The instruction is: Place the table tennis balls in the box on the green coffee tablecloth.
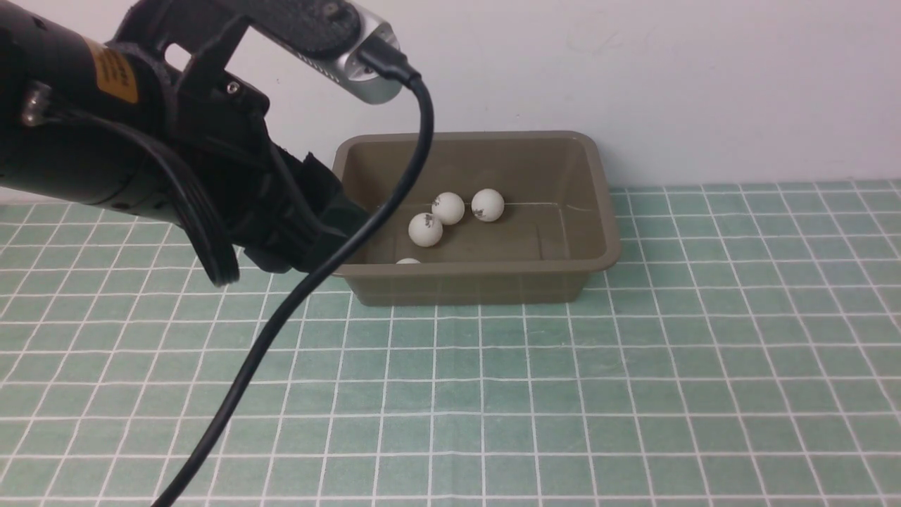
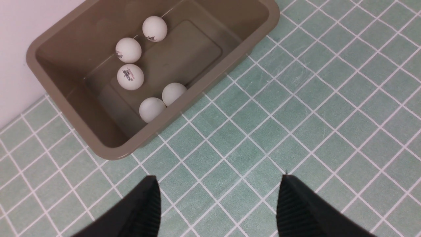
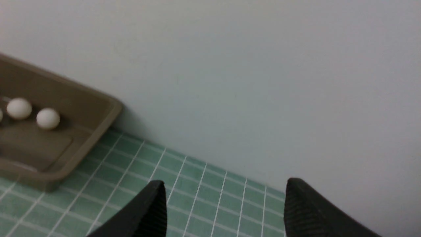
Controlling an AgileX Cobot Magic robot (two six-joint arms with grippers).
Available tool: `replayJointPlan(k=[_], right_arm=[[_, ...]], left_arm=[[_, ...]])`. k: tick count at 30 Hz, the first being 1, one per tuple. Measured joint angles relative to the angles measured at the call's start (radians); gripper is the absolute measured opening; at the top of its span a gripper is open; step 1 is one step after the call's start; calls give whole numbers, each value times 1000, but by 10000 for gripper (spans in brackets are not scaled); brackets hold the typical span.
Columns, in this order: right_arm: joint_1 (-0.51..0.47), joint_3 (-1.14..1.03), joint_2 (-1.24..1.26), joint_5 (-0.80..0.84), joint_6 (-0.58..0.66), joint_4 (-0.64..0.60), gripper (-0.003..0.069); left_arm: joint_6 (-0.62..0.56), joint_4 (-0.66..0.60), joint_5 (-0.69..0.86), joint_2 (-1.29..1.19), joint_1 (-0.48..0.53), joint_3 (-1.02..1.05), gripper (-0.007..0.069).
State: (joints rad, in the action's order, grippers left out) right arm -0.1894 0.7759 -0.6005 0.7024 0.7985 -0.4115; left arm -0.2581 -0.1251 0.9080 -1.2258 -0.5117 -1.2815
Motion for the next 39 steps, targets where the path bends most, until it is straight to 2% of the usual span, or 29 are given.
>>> replayJointPlan(k=[12, 19, 23, 28, 33, 39], right_arm=[[0, -373, 316, -158, 6, -126, 441], [0, -485, 428, -252, 6, -195, 441], [8, -531, 466, -290, 8, -285, 441], [61, -541, 482, -342, 29, -339, 441], [212, -543, 482, -352, 103, -351, 441], [290, -544, 482, -337, 160, -352, 441]], left_arm=[[0, -1, 0, 0, 0, 0, 426], [0, -2, -3, 0, 0, 0, 426], [0, -2, -4, 0, 0, 0, 426], [0, -3, -4, -6, 0, 0, 426], [-1, -21, -4, -25, 0, 0, 426], [-3, -47, -4, -35, 0, 0, 426]])
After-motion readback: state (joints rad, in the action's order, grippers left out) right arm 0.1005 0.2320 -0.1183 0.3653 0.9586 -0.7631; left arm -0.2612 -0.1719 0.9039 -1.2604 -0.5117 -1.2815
